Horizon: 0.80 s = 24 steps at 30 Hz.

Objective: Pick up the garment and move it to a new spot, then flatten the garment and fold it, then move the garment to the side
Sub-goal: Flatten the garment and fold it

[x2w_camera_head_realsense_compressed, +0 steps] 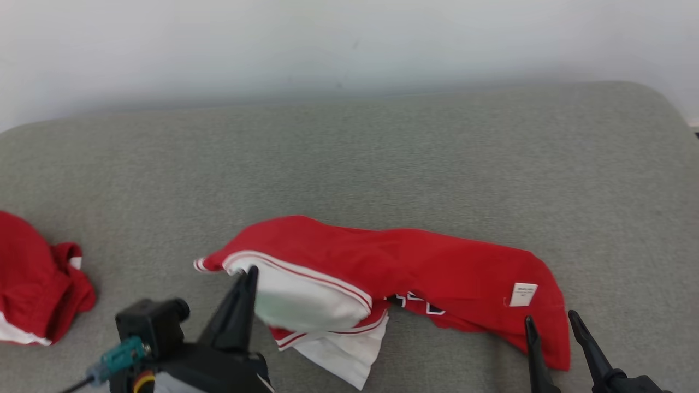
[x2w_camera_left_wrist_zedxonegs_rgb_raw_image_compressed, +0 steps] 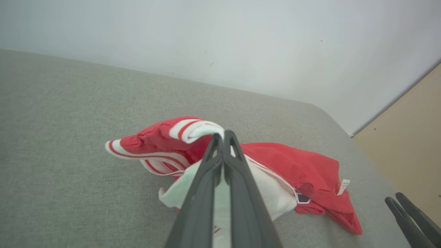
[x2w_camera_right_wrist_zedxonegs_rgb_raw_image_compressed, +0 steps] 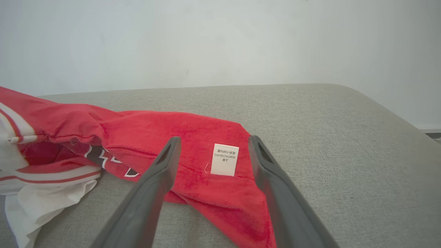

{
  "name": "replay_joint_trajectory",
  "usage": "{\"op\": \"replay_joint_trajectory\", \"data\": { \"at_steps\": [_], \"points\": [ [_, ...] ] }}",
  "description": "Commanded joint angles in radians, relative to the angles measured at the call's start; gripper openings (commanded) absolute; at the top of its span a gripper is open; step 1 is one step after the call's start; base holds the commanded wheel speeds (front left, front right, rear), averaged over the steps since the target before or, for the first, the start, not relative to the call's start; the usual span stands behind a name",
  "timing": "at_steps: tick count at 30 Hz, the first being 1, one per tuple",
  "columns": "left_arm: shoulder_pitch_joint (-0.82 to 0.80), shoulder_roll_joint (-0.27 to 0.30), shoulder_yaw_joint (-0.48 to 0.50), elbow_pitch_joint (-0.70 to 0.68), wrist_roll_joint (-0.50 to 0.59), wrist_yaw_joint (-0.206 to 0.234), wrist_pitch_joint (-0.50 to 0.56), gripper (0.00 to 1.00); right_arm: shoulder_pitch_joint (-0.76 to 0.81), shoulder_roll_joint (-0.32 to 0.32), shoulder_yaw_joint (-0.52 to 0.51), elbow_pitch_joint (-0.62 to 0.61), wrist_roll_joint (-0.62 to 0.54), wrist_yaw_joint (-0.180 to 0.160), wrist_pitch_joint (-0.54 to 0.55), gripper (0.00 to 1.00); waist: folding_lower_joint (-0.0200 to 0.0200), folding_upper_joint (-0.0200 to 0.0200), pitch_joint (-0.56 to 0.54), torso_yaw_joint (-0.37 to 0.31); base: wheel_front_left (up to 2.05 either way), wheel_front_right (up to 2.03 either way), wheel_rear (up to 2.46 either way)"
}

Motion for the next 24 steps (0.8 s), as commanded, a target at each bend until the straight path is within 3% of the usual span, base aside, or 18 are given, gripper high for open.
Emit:
{"op": "replay_joint_trajectory", "data": {
  "at_steps": [1,8,12,16,24],
  "points": [
    [0.034,-0.01,-0.01,-0.037,-0.013,0.008,0.015,0.0,-0.004,0.001,-0.003,-0.002,-0.001,-0.002,-0.003,1.0,0.0001,0.0,0.013,0.043,0.0,0.0,0.0],
    [0.169,-0.008,-0.041,-0.215,-0.041,0.063,0.107,0.0,-0.006,0.001,-0.014,-0.005,-0.006,-0.002,-0.005,1.0,0.0001,0.0,0.034,0.083,0.0,0.0,0.0],
    [0.232,0.006,-0.025,-0.226,-0.049,0.105,0.158,0.0,-0.014,0.001,-0.014,-0.008,-0.012,-0.002,-0.005,1.0,0.0001,0.0,0.043,0.09,0.0,0.0,0.0],
    [0.249,0.011,0.016,-0.11,-0.054,0.138,0.162,0.0,-0.023,0.001,-0.006,-0.006,-0.014,-0.002,-0.006,1.0,0.0001,0.0,0.049,0.084,0.0,0.0,0.0],
    [0.106,0.036,0.063,0.211,0.032,0.141,0.018,0.0,-0.036,0.0,0.012,0.001,-0.011,-0.002,-0.006,1.0,0.0001,0.0,0.044,0.047,0.0,0.0,0.0]
  ]
}}
